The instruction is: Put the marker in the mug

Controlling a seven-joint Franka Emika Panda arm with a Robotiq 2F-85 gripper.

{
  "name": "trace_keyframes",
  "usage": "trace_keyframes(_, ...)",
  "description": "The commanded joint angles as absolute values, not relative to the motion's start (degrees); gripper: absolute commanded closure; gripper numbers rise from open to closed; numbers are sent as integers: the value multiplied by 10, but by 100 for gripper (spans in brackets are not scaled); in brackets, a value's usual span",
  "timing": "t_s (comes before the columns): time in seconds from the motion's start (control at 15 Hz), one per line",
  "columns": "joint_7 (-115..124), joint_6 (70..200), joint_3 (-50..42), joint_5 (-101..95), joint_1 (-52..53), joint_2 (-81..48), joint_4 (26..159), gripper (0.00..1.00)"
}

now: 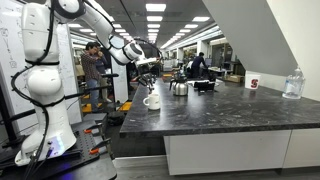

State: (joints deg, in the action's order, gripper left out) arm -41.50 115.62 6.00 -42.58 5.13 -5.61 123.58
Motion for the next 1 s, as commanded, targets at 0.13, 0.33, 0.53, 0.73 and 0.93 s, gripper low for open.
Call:
trace_keyframes(0.13, -402, 1163, 69, -499, 64, -108, 1204, 95)
trace_keyframes(0.33, -394, 1173, 72, -524, 68, -140, 1182, 95)
trace_keyframes(0.53, -379, 1181, 75, -543, 73, -163, 1157, 95)
trace_keyframes(0.73, -372, 1179, 78, -557, 80, -179, 1134, 95)
trace_keyframes(0.93, -371, 1175, 82, -574, 89, -193, 1124, 95)
